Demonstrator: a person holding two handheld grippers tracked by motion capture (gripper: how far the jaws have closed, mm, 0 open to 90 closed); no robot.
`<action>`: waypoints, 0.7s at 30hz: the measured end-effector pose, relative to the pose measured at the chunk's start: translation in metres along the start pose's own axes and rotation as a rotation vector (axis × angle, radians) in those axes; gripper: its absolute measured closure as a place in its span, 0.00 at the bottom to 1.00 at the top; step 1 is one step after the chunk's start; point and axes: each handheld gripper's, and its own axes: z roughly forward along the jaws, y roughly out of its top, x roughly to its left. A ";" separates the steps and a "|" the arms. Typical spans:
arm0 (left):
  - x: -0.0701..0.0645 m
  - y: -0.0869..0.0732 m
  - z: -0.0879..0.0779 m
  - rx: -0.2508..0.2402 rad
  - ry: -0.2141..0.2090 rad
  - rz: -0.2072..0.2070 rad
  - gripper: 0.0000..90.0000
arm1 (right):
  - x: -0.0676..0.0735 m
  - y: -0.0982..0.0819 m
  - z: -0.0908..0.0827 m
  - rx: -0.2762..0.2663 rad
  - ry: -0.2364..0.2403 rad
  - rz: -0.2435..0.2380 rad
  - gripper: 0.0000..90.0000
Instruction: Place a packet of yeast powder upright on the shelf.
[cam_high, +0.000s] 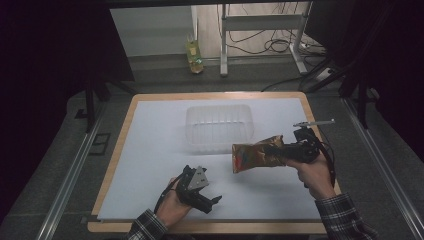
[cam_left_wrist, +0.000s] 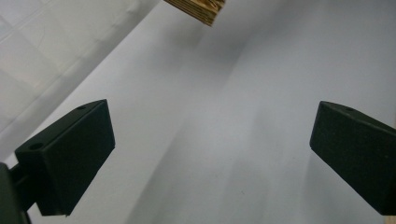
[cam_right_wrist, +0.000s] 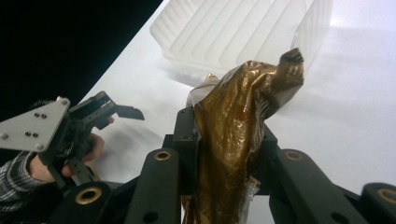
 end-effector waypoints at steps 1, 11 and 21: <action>0.000 0.000 0.000 0.001 -0.002 0.001 0.00 | 0.000 0.002 0.000 0.000 -0.001 0.001 0.79; -0.003 0.000 -0.001 -0.001 -0.005 -0.001 0.00 | 0.001 0.026 0.001 0.003 -0.010 0.010 0.79; -0.007 0.001 -0.002 0.004 -0.019 -0.002 0.00 | -0.001 0.049 0.008 0.003 -0.033 0.023 0.79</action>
